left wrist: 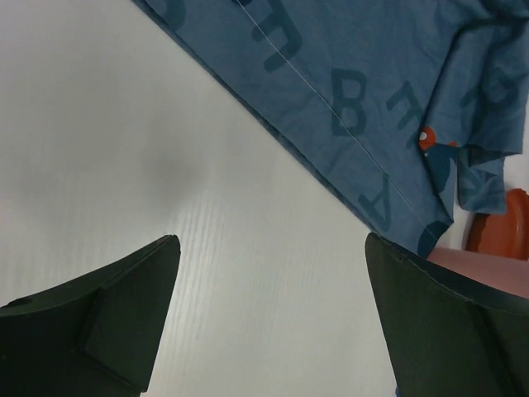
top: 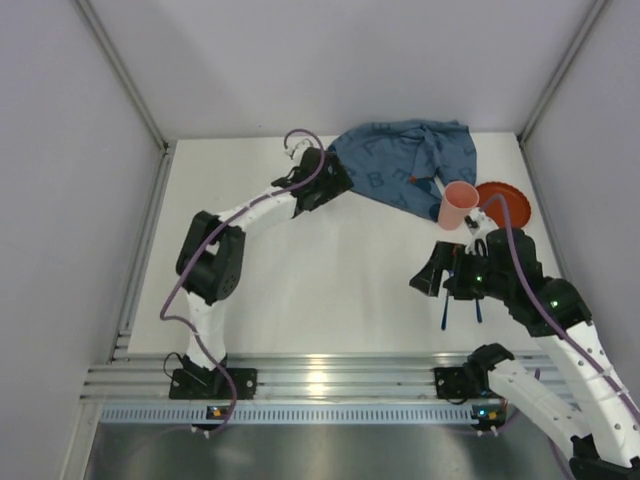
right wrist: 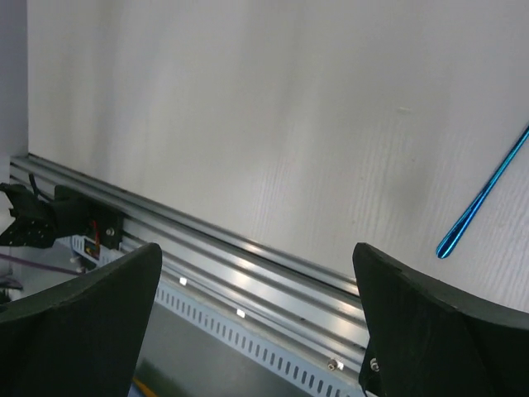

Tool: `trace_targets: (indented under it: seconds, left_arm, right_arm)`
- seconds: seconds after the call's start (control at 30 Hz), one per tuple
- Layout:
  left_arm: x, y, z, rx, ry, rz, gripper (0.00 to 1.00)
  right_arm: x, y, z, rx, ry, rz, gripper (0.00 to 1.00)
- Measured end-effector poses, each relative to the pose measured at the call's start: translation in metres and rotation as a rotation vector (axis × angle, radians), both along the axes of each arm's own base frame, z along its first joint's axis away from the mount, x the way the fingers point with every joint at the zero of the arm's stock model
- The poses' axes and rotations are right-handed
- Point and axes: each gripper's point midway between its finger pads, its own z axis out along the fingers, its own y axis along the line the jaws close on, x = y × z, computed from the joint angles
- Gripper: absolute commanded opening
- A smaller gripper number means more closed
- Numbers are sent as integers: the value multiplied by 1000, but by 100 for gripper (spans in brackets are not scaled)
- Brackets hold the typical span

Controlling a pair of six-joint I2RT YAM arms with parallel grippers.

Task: Set the dinner table for one person

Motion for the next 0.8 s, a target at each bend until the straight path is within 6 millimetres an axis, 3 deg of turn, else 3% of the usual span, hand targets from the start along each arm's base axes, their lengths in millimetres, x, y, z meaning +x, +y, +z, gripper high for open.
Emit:
trace_targets:
  seconds: [0.17,0.23,0.33,0.53,0.8]
  left_arm:
    - [42,-45,-60,-40,78,11,99]
    - [66,-64,-74,-70,73,18,99]
    - [94,-86,-58,-144,20,23,99]
    - [122,-114,-66,-268,2,32,99]
    - [129,-124,-64,-287,-21,-1,98]
  right_arm:
    - [8,-15,14,-41,-45,-87,100]
    - [12,-21,14,-64,-41,-128,100]
    - [17,-27,8,-98,-15,-174,100]
    - [25,-37,-8,-172,52,-247,100]
    - [40,-42,-19,-244,107,-290,100]
